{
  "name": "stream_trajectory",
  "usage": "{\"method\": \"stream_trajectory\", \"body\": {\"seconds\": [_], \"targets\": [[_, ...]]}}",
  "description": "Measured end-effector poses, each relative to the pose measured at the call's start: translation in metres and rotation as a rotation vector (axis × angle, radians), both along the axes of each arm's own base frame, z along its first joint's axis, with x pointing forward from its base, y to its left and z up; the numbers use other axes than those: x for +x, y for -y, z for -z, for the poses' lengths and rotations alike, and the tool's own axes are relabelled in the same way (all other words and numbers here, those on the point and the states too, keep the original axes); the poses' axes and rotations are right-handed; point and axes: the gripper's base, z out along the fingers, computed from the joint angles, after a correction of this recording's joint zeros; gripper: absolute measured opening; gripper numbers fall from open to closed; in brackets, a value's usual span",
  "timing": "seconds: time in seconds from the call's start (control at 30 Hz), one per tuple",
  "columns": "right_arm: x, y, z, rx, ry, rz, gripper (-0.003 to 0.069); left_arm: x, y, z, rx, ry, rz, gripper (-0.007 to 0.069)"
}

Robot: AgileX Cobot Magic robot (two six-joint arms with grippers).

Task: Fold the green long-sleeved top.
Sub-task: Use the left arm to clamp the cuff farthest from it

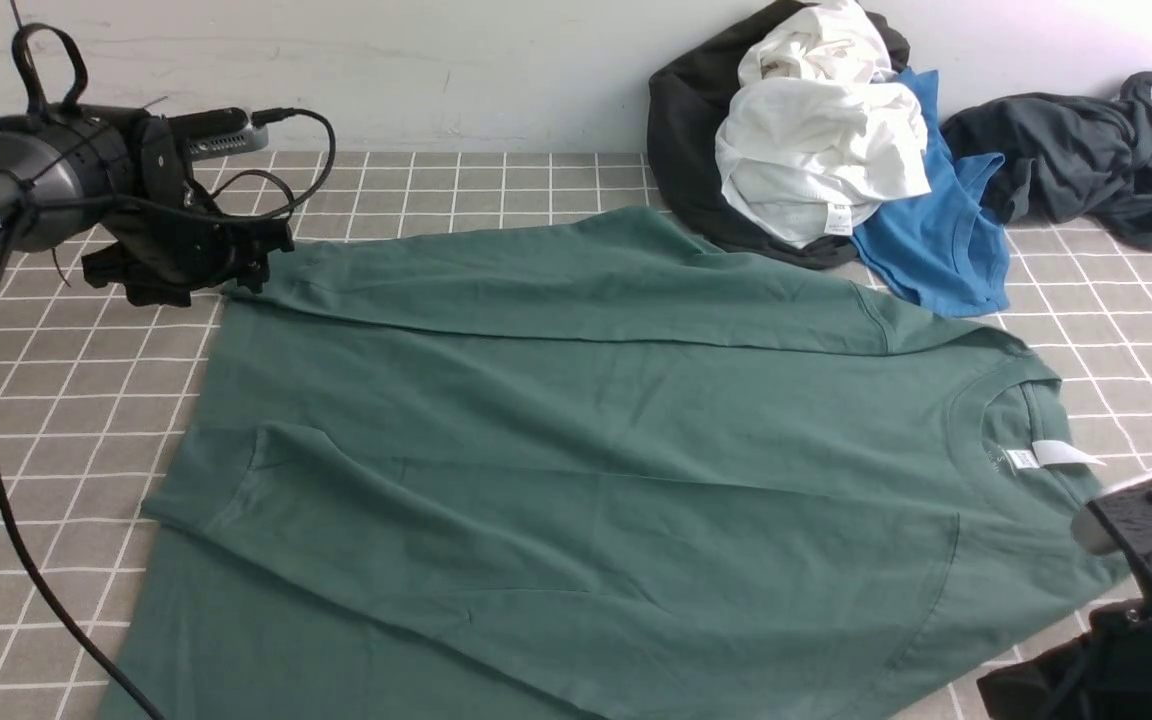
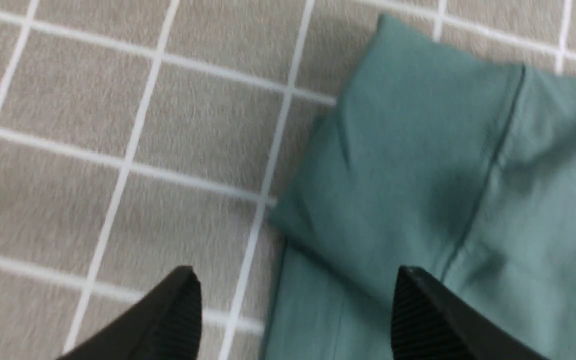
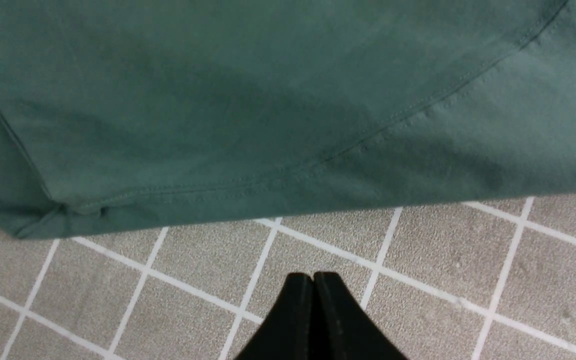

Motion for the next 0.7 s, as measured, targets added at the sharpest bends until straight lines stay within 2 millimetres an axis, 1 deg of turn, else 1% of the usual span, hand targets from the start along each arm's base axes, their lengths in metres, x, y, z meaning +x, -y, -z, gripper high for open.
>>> {"method": "stream_trajectory", "body": {"seconds": [0.13, 0.23, 0.33, 0.4, 0.43, 0.47, 0.5, 0.53, 0.57, 0.67, 0.7], "targets": [[0.001, 0.001, 0.000, -0.021, 0.017, -0.012, -0.0013, 0.009, 0.000, 0.011, -0.020, 0.035, -0.010, 0.0457], [0.001, 0.002, 0.000, -0.041, 0.024, -0.024, -0.0013, 0.012, 0.000, 0.020, -0.061, 0.033, -0.027, 0.0409], [0.001, 0.003, 0.000, -0.055, 0.030, -0.034, -0.0013, 0.013, 0.002, 0.021, -0.086, 0.035, -0.021, 0.0256], [0.001, 0.003, 0.000, -0.060, 0.032, -0.036, -0.0013, 0.013, 0.002, 0.021, -0.079, 0.033, -0.003, 0.0136], [0.001, 0.003, 0.000, -0.061, 0.033, -0.037, -0.0013, 0.012, 0.002, 0.017, -0.072, 0.038, 0.009, 0.0072], [0.001, 0.003, 0.000, -0.061, 0.033, -0.037, -0.0013, 0.012, 0.002, 0.015, -0.068, 0.039, 0.016, 0.0044], [0.001, 0.003, 0.000, -0.061, 0.033, -0.037, -0.0013, 0.012, 0.002, 0.013, -0.067, 0.041, 0.018, 0.0039], [0.001, 0.003, 0.000, -0.061, 0.033, -0.037, -0.0013, 0.010, 0.002, 0.003, -0.055, 0.046, 0.036, 0.0013], [0.001, 0.003, 0.000, -0.061, 0.033, -0.037, -0.0013, 0.010, 0.003, 0.000, -0.053, 0.050, 0.039, 0.0011], [0.001, 0.003, 0.000, -0.061, 0.033, -0.037, -0.0013, 0.005, 0.003, -0.026, -0.021, 0.064, 0.086, 0.0005], [0.001, 0.003, 0.000, -0.061, 0.033, -0.037, -0.0013, 0.003, 0.003, -0.030, -0.008, 0.062, 0.104, 0.0005]]}}
